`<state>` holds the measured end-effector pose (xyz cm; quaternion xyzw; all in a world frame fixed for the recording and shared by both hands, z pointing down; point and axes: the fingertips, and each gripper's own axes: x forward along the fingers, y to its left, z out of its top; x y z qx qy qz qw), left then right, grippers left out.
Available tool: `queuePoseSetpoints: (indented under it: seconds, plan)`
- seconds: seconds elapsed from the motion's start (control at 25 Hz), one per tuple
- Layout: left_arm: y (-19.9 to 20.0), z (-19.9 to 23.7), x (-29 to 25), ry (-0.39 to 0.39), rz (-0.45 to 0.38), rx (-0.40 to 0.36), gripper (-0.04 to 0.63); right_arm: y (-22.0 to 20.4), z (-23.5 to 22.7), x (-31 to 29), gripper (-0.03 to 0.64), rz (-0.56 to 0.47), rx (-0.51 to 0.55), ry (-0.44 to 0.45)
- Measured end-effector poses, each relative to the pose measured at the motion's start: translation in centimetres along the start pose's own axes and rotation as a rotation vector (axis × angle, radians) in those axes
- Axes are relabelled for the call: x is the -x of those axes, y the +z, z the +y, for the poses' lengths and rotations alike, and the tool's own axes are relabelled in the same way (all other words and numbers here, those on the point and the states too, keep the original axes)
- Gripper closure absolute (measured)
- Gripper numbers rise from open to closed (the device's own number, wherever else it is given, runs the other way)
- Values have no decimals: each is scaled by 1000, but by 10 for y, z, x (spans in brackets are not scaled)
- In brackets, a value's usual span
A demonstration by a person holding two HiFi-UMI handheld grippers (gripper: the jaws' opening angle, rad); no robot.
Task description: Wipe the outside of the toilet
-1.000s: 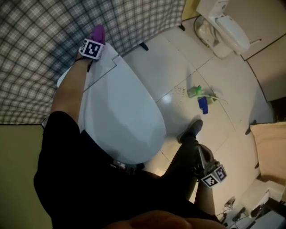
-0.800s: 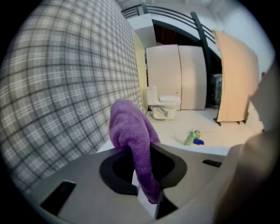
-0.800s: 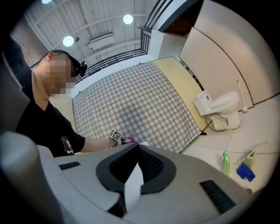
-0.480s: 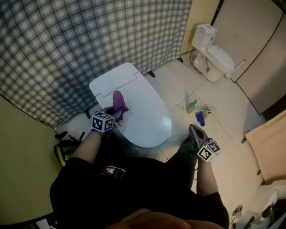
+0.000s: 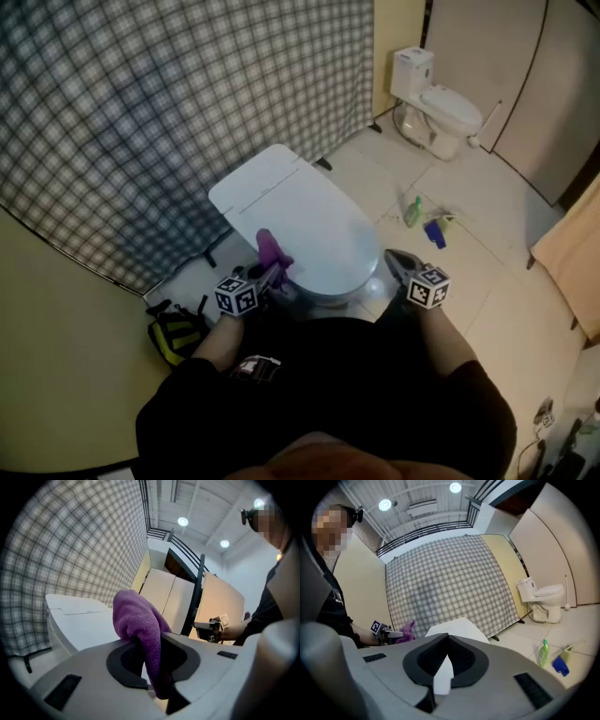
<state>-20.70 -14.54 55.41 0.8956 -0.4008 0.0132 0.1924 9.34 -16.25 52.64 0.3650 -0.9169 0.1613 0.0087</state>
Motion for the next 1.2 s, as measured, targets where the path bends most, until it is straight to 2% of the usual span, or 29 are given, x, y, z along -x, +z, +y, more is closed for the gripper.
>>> queuePoseSetpoints:
  seconds: [0.08,0.24,0.4,0.8,1.2]
  plan:
    - [-3,-1,-1,-17,13,17,534,-6,2,-4,629,10,32,-2]
    - [-16,-9,-18,-54,95,-30,534,-26,-7,-7,629,19,49,-9]
    - [-22,-8,-27,-57,135,-24,534,-37,-9,-7,629,41,57,-12]
    - [-28,-5,-28,-45,173,-11,534,-43,-13,-4,629,69,23,-13]
    - [-30,-6,-33,-54,199,-45,534,-44,-12,-2,629,59,15,-17]
